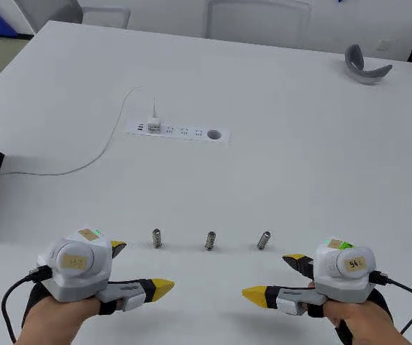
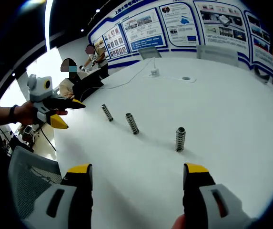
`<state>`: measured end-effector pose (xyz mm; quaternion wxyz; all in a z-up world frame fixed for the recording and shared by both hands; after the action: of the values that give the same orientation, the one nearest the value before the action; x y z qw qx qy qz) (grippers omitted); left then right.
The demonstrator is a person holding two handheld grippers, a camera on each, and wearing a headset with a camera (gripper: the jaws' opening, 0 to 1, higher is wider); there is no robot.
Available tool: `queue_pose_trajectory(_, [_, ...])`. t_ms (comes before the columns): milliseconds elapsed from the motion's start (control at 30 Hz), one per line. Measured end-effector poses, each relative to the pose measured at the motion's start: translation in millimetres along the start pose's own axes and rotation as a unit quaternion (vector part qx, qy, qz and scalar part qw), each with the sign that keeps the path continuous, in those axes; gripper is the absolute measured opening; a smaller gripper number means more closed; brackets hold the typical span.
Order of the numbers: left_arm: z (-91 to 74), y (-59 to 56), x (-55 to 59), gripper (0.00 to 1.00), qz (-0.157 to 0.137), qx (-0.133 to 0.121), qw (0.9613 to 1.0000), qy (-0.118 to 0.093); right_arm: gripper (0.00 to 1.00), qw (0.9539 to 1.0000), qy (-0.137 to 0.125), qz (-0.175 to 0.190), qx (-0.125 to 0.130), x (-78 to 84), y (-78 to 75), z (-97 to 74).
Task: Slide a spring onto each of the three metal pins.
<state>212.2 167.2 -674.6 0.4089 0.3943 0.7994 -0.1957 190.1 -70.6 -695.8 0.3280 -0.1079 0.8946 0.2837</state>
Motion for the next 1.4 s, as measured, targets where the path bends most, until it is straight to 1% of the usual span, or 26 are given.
queue_pose_trajectory(100, [-1.9, 3.1, 1.6, 0.80, -0.002, -0.007, 1.0000, -0.001, 0.80, 1.0000, 0.007, -0.005, -0.001, 4.3, 1.7, 1.8])
queue_pose_trajectory(433, [-4.1, 4.8, 6.5, 0.80, -0.006, -0.011, 0.9999, 0.004, 0.82, 1.0000, 0.006, -0.001, -0.005, 8.3, 5.6, 1.9])
queue_pose_trajectory(1100, [-9.0, 6.3, 5.1, 0.82, -0.008, -0.017, 0.9998, 0.001, 0.84, 0.9999, 0.009, -0.002, -0.005, 12.1, 6.7, -1.0])
queue_pose_trajectory(1400, [-10.5, 6.8, 6.8, 0.82, -0.011, -0.018, 0.9998, 0.001, 0.84, 1.0000, 0.009, -0.002, -0.004, 11.8, 6.2, -2.0])
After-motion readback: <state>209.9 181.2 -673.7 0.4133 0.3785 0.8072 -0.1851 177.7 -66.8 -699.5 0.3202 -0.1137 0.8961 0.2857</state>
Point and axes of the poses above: the centre of the closed fingertips' face, and the gripper's own axes: z roughly forward along the fingers, y roughly to its left, x roughly out of its underside, the point moved 3 cm from there along -z, roughly backward along the fingers, and after that the axes turned 15 degrees about z, right-handed, at the moved point
